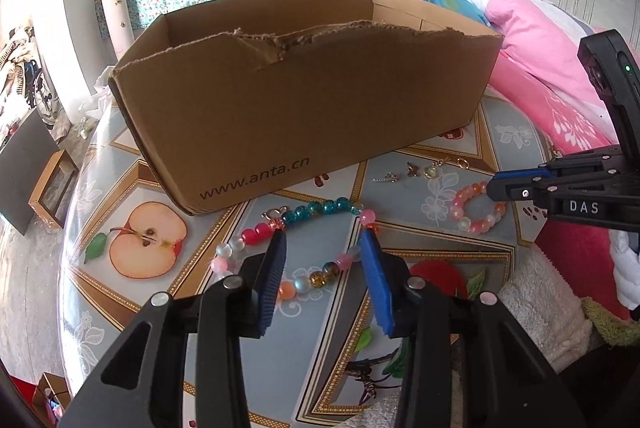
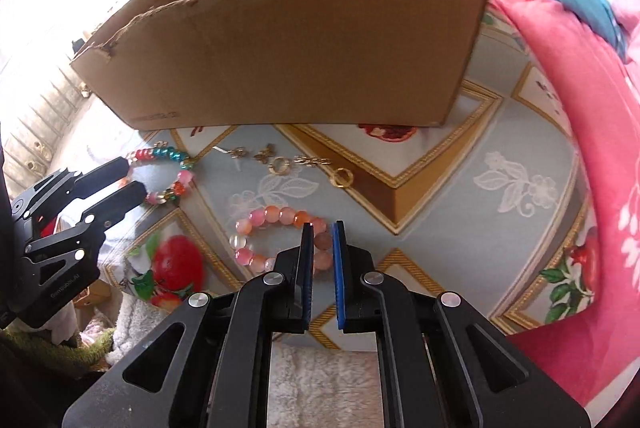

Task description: Organize jewelry

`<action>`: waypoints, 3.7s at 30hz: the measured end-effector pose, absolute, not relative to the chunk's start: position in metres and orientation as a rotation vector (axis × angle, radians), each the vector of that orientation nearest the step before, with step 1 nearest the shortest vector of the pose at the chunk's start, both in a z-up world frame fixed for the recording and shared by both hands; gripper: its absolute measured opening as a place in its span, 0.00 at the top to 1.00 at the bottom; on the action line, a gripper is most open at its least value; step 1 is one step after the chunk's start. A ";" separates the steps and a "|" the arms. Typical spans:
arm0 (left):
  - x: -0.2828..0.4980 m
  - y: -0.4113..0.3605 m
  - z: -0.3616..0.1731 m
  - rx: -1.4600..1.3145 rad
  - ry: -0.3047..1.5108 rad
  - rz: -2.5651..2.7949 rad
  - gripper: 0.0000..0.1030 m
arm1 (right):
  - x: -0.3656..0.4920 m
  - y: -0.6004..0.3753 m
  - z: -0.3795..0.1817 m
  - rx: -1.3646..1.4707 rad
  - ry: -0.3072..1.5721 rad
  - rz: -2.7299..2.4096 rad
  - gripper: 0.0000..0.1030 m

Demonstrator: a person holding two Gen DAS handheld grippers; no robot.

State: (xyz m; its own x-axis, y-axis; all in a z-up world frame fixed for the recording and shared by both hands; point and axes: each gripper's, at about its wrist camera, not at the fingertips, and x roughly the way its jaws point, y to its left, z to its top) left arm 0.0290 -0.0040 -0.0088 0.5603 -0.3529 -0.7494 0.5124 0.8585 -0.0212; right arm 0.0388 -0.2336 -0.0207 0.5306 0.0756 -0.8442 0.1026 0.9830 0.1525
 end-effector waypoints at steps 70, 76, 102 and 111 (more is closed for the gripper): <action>0.029 0.046 0.038 0.033 0.818 -0.452 0.91 | 0.068 -0.126 0.040 0.108 0.798 0.285 0.93; 0.028 0.047 0.085 0.001 0.699 -0.504 0.91 | 0.049 -0.139 0.083 0.082 0.676 0.295 0.93; 0.185 0.018 0.073 0.143 0.794 -0.390 0.90 | 0.217 -0.146 0.065 0.162 0.973 0.305 0.93; 0.185 0.021 0.074 0.146 0.758 -0.360 0.90 | 0.219 -0.151 0.069 0.207 0.943 0.314 0.90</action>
State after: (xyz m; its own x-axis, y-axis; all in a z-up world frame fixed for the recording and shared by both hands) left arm 0.1849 0.0205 0.0735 0.6686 -0.2662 -0.6944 0.3703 0.9289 0.0004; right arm 0.2188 -0.1511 0.0690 0.5471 0.3522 -0.7594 -0.1730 0.9352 0.3091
